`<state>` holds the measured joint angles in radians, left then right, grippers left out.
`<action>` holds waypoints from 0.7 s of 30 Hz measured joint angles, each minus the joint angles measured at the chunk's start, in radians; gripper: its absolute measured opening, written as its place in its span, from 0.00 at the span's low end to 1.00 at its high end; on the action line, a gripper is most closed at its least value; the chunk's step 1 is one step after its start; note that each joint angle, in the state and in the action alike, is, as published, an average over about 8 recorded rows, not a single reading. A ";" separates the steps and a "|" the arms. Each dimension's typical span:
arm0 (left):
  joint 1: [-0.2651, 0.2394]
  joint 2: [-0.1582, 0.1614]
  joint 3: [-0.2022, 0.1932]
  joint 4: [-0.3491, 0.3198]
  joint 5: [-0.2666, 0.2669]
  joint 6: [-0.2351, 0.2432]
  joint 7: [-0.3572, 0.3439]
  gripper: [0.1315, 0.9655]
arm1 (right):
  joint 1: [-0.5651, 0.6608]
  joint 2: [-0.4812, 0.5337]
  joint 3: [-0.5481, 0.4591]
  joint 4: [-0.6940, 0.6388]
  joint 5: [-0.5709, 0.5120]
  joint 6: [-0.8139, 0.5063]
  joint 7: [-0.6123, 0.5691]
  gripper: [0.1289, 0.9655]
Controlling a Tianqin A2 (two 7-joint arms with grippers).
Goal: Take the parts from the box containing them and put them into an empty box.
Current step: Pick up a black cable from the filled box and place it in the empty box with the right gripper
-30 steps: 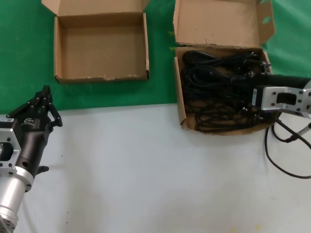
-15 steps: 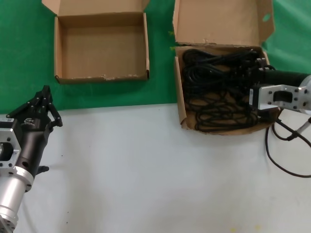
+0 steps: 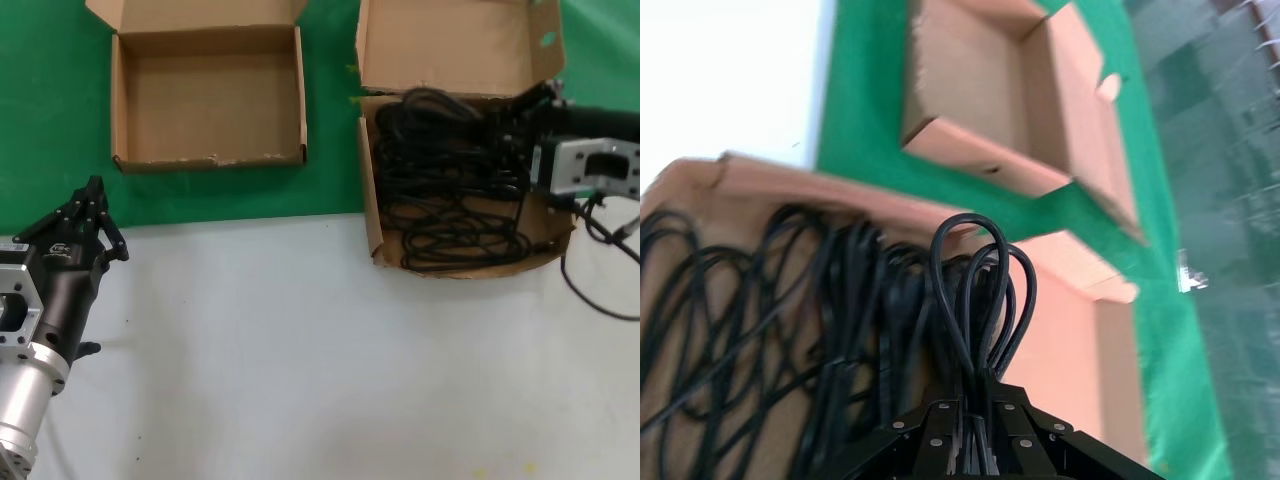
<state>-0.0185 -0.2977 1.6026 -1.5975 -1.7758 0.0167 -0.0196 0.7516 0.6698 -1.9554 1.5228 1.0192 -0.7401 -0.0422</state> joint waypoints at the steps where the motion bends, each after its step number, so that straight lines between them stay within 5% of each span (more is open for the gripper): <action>1: 0.000 0.000 0.000 0.000 0.000 0.000 0.000 0.02 | 0.003 0.000 0.004 0.011 -0.001 -0.004 0.007 0.06; 9: 0.000 0.000 0.000 0.000 0.000 0.000 0.000 0.02 | 0.063 -0.051 0.008 0.064 -0.009 -0.021 0.041 0.06; 21: 0.000 0.000 0.000 0.000 0.000 0.000 0.000 0.02 | 0.197 -0.283 -0.080 -0.047 -0.029 0.059 -0.042 0.06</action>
<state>-0.0185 -0.2977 1.6026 -1.5975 -1.7758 0.0167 -0.0196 0.9483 0.3872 -2.0356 1.4762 0.9897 -0.6811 -0.0844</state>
